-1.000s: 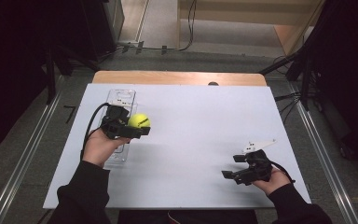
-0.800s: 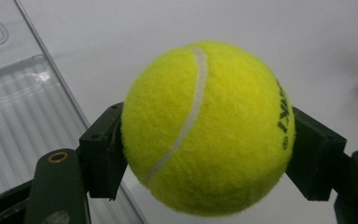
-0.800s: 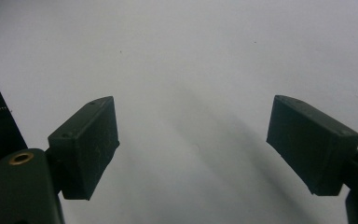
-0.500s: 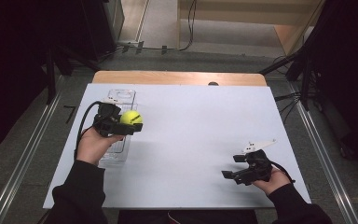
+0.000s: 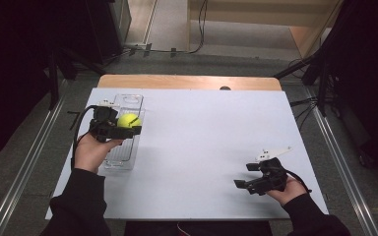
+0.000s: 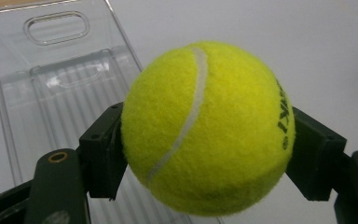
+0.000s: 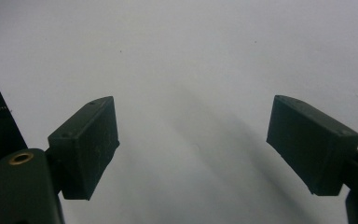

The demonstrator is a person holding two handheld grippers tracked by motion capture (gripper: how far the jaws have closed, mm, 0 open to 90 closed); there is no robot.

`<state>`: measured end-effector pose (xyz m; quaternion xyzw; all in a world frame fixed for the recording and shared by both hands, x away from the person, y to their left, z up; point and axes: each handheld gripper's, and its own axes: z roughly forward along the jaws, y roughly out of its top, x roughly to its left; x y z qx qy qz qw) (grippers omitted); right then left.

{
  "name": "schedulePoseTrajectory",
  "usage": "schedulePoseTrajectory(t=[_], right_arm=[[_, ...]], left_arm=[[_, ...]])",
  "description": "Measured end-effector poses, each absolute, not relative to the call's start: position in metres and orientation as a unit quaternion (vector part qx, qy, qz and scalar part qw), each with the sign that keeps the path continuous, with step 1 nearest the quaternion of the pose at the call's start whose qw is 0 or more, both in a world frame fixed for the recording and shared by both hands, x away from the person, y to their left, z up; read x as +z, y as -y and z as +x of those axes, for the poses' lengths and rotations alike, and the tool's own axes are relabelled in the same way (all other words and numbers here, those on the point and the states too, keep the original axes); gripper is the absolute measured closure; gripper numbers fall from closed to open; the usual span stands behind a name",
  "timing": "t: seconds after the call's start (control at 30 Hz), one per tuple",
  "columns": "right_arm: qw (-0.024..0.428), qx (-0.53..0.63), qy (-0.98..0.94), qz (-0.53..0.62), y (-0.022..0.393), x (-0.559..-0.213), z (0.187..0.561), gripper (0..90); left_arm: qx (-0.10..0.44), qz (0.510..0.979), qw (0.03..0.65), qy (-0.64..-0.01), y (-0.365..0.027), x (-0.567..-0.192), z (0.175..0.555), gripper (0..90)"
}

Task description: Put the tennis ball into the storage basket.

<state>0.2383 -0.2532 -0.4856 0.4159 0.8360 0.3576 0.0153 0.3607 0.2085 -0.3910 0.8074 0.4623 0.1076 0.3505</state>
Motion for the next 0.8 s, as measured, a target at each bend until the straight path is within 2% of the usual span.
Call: schedulePoseTrajectory(t=[0.8], right_arm=[[0.024, 0.368, -0.83, 0.419, 0.255, -0.483, 0.234, 14.6]], left_arm=[[0.142, 0.775, 0.339, -0.514, -0.225, -0.403, 0.378, 26.2]])
